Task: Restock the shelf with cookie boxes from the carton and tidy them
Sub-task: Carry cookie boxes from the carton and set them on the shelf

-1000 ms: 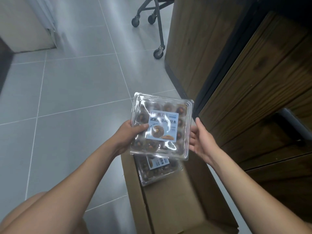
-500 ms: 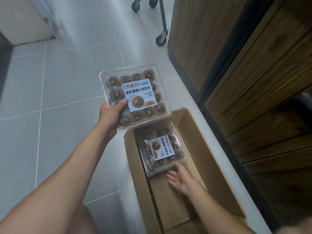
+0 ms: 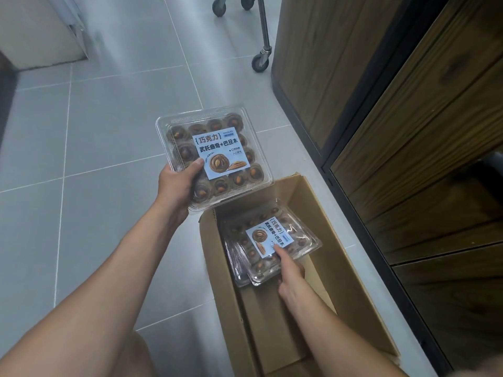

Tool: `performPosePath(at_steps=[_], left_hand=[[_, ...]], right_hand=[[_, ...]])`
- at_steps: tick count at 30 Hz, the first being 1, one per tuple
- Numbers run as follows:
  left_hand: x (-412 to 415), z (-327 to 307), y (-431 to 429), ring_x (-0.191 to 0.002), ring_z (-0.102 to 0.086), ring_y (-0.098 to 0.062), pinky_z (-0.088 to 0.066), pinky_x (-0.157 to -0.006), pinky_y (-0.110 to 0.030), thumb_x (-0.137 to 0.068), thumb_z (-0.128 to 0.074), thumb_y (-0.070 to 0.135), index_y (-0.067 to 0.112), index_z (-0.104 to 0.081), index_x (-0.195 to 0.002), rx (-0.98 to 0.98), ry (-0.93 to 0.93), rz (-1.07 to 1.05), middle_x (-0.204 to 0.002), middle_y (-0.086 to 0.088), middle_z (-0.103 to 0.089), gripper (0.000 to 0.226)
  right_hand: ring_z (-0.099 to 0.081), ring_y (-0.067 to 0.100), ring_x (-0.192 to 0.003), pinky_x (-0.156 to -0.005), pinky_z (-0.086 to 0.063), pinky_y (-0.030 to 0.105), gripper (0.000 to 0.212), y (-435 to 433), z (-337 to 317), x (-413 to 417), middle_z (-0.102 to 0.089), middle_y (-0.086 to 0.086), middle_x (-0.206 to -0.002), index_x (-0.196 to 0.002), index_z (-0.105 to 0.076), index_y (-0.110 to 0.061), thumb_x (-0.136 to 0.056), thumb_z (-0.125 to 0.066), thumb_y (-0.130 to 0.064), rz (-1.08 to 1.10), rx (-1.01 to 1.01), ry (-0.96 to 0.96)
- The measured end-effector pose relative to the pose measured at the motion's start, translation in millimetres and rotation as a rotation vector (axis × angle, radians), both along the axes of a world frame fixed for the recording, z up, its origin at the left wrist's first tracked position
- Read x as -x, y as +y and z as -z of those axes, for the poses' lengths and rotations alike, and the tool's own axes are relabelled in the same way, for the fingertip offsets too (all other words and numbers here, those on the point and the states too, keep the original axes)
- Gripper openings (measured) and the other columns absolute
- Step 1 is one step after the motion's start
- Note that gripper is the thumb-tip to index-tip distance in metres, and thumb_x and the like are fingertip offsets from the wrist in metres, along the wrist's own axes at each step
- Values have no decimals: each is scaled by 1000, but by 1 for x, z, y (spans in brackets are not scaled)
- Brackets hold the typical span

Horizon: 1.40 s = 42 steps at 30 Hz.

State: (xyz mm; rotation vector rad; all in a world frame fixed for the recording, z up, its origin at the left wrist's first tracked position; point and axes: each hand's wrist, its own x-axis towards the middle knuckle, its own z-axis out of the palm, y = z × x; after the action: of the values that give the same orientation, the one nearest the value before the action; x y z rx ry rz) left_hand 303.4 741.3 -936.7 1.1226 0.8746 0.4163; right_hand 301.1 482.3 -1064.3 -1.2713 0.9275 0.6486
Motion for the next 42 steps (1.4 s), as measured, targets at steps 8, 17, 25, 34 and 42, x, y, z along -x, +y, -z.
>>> performPosePath(at_steps=[8,17,25,34,42], left_hand=[[-2,-7,-9,-96,-80,-26,-66,-82,-46,-96,-76,16,8,-65,-131,5,17,-10,-109,-7,-82,38],[27,-30,-39,-93,-81,-22,-66,-77,-40,-97,-75,17,11,-67,-128,9,121,-66,-107,-3,-82,33],[103,-97,-74,-85,-80,-14,-61,-60,-26,-94,-77,15,10,-67,-126,9,288,-148,-103,2,-82,33],[144,-282,-60,-60,-73,-6,-60,-55,-26,-96,-76,12,13,-64,-121,-57,369,-75,-80,9,-80,27],[156,-443,-22,-68,-75,0,-60,-60,-23,-95,-78,12,14,-63,-121,-139,366,55,-96,5,-76,31]], right_hand=[[-78,27,-81,-74,-65,43,29,3,4,-3,-79,6,-93,-109,-70,-10,-84,-85,-8,117,74,-122],[-79,22,-77,-65,-65,35,32,-32,-36,13,-80,2,-94,-107,-69,-18,-81,-87,-10,-25,225,-99],[-70,9,-69,-44,-50,16,34,-81,-174,24,-76,1,-97,-115,-68,-14,-85,-84,-10,-114,308,-98],[-72,14,-76,-58,-53,24,37,-112,-381,31,-75,-3,-91,-118,-67,-14,-85,-85,-15,-256,342,-137],[-73,19,-91,-93,-60,47,31,-119,-555,29,-73,-7,-92,-99,-64,-29,-84,-85,-12,-288,316,-276]])
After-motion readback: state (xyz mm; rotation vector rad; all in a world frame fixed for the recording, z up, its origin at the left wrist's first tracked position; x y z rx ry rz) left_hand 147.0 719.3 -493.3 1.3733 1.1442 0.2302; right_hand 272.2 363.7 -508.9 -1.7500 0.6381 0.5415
